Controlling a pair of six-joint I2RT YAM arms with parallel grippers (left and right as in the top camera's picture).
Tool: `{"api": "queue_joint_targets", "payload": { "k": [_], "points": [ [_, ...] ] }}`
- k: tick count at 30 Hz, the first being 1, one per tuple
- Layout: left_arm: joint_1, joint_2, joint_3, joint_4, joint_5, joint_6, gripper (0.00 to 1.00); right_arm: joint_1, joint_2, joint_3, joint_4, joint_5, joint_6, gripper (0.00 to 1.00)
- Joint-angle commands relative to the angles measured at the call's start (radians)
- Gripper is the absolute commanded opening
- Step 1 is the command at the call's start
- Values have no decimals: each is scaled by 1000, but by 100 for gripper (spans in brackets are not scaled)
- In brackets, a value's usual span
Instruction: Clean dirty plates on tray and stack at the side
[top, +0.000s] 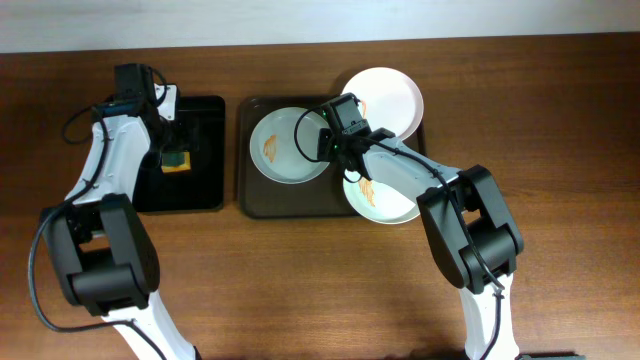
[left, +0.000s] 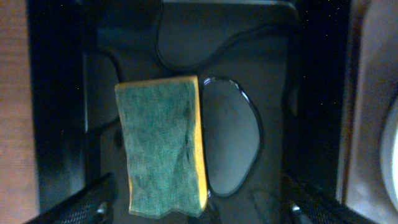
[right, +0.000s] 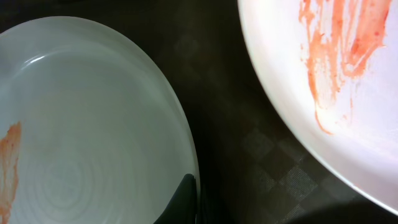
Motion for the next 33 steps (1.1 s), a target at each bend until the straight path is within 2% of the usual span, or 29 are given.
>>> {"api": "queue_joint_targets", "payload": {
  "k": [1, 4, 15, 17, 20, 21, 25, 28, 33],
  "points": [
    [4, 39, 20, 45, -33, 40, 69, -1, 20, 14, -11, -3, -5, 4],
    [7, 66, 20, 67, -75, 43, 60, -1, 20, 14, -10, -3, -5, 4],
    [30, 157, 19, 54, -80, 42, 58, -1, 20, 14, -10, -3, -5, 4],
    [30, 157, 19, 48, -80, 42, 51, -1, 20, 14, -10, -3, -5, 4],
    [30, 157, 20, 43, -79, 42, 29, -1, 20, 14, -10, -3, -5, 4],
    [30, 157, 20, 39, -79, 41, 25, -1, 20, 14, -10, -3, -5, 4],
    [29, 153, 20, 31, -79, 31, 17, -1, 20, 14, -7, -3, -5, 4],
    [29, 153, 29, 31, -79, 31, 6, -1, 20, 14, -7, -3, -5, 4],
    [29, 132, 85, -26, -75, 31, 2, -1, 20, 14, -3, -3, -5, 4]
  ]
}}
